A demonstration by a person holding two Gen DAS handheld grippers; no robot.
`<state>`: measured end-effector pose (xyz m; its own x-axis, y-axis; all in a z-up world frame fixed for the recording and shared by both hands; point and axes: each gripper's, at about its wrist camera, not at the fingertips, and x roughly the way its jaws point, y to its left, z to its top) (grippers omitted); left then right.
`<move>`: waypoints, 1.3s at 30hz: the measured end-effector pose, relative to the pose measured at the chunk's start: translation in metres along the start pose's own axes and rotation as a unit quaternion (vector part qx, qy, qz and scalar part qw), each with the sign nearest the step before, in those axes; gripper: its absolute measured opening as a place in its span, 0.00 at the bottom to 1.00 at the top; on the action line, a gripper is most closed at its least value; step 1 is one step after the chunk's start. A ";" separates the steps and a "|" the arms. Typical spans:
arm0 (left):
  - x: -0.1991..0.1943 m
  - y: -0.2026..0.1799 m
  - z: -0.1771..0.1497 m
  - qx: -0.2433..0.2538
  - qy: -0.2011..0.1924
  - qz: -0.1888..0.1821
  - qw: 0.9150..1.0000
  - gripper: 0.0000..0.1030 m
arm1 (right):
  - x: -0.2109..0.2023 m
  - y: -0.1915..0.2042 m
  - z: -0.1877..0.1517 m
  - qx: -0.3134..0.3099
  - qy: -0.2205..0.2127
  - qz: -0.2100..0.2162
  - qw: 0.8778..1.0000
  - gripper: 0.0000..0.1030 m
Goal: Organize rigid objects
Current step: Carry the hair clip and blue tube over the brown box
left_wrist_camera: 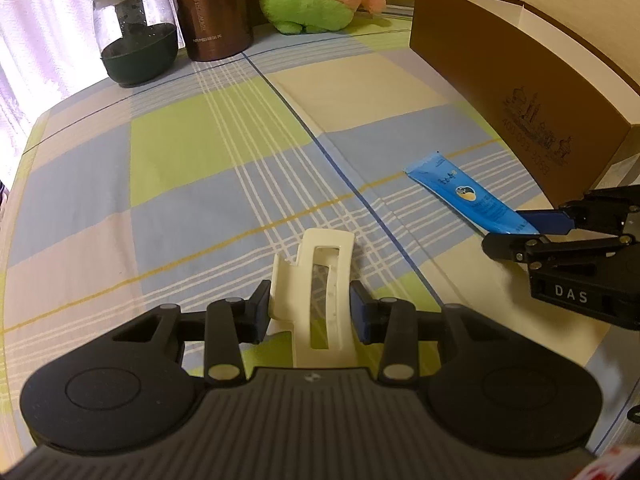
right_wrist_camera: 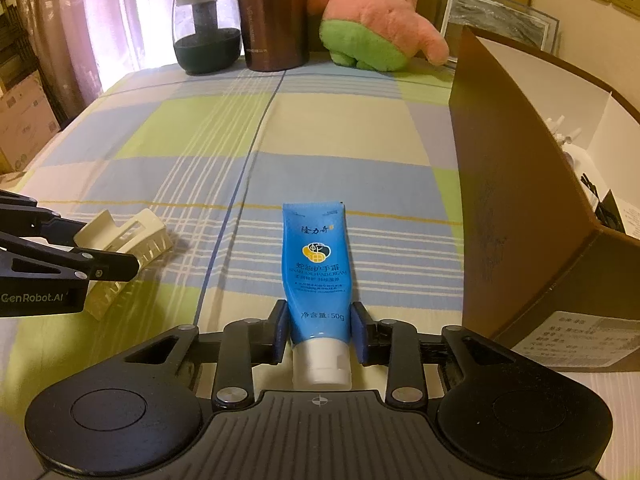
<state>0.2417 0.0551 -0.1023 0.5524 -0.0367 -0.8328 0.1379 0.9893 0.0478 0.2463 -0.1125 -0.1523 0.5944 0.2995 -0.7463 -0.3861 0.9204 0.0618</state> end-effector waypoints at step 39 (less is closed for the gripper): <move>-0.070 -0.108 0.092 0.048 -0.107 -0.063 0.991 0.34 | -0.136 -0.088 0.031 0.080 -0.132 -0.018 0.988 0.27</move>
<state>0.2638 -0.0617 0.0019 0.6859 -0.1981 -0.7002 0.2892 0.9572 0.0125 0.2212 -0.2266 -0.0357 0.7771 0.3022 -0.5520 -0.2579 0.9531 0.1586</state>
